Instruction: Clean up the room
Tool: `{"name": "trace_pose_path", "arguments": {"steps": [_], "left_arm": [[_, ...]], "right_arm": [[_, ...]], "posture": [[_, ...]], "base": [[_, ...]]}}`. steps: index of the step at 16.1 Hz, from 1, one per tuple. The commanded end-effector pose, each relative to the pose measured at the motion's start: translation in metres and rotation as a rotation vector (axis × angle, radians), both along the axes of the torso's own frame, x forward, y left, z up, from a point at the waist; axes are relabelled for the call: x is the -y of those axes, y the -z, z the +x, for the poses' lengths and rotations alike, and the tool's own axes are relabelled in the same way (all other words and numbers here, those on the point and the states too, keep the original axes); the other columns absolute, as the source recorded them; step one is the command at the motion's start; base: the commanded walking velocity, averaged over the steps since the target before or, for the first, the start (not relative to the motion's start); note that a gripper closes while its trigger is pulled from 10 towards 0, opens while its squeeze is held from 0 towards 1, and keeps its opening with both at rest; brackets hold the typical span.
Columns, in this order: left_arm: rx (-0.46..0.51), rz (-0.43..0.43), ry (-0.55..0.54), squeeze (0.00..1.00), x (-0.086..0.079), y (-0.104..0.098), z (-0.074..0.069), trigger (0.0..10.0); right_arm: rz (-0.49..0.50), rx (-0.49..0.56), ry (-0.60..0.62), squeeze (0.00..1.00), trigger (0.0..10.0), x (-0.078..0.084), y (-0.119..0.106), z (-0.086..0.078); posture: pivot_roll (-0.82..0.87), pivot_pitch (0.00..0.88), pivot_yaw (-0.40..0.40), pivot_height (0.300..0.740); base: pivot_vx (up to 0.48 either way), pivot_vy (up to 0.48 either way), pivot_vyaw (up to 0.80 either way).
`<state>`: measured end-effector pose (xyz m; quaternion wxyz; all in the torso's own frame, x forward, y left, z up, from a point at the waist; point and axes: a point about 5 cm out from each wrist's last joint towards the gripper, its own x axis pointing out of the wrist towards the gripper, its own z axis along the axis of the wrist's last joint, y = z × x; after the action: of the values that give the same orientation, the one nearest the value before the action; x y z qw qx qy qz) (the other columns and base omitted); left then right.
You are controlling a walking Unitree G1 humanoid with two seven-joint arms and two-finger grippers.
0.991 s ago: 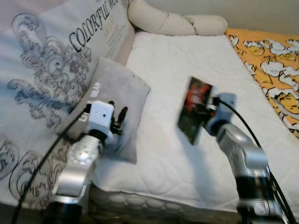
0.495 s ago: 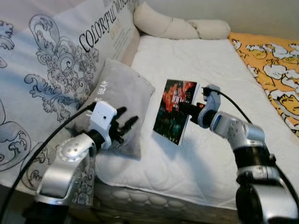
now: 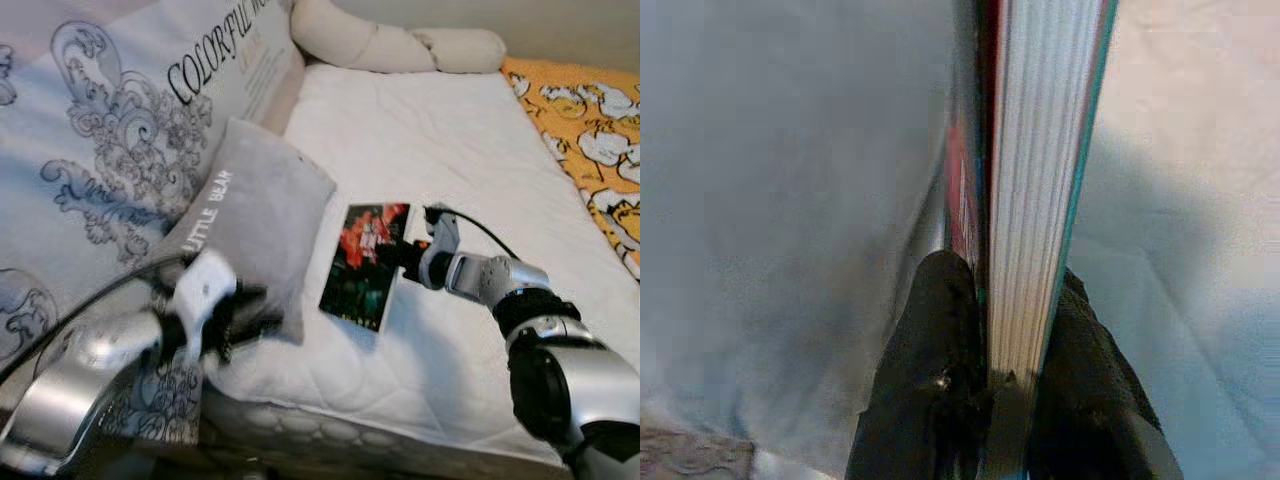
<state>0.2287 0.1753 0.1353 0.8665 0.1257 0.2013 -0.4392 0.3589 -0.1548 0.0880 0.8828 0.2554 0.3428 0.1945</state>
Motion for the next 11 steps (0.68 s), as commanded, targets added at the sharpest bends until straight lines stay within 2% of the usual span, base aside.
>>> {"name": "trace_pose_path", "arguments": {"steps": [1, 7, 9, 10, 11], "left_arm": [[0.021, 0.041, -0.001, 0.0, -0.002, -0.003, -0.002, 10.0], [-0.024, 0.068, 0.013, 0.0, -0.005, -0.003, -0.015, 10.0], [-0.016, 0.048, 0.02, 0.0, -0.002, -0.005, -0.015, 10.0], [-0.007, -0.02, 0.045, 0.0, 0.005, -0.012, -0.014, 10.0], [0.0, -0.05, 0.077, 0.0, 0.011, -0.017, -0.015, 10.0]], "right_arm": [[-0.037, 0.046, -0.005, 0.0, 10.0, 0.003, -0.009, 0.007], [-0.167, 0.071, 0.002, 0.0, 10.0, 0.007, -0.005, 0.008], [-0.189, 0.085, -0.003, 0.11, 10.0, 0.008, -0.007, 0.01], [-0.202, 0.09, -0.001, 0.59, 10.0, 0.008, -0.009, 0.011], [-0.215, 0.094, 0.001, 0.6, 10.0, 0.009, -0.009, 0.011]], "posture": [[0.13, 0.0, 0.0, 0.74], [0.15, 0.0, 0.0, 0.74], [0.15, 0.0, -0.002, 0.74], [0.15, 0.0, -0.003, 0.74], [0.15, 0.0, -0.003, 0.74]], "base": [[0.0, 0.0, 0.0], [0.0, 0.0, 0.0], [0.0, 0.0, 0.0], [0.0, 0.0, 0.0], [0.0, 0.0, 0.0]]}}
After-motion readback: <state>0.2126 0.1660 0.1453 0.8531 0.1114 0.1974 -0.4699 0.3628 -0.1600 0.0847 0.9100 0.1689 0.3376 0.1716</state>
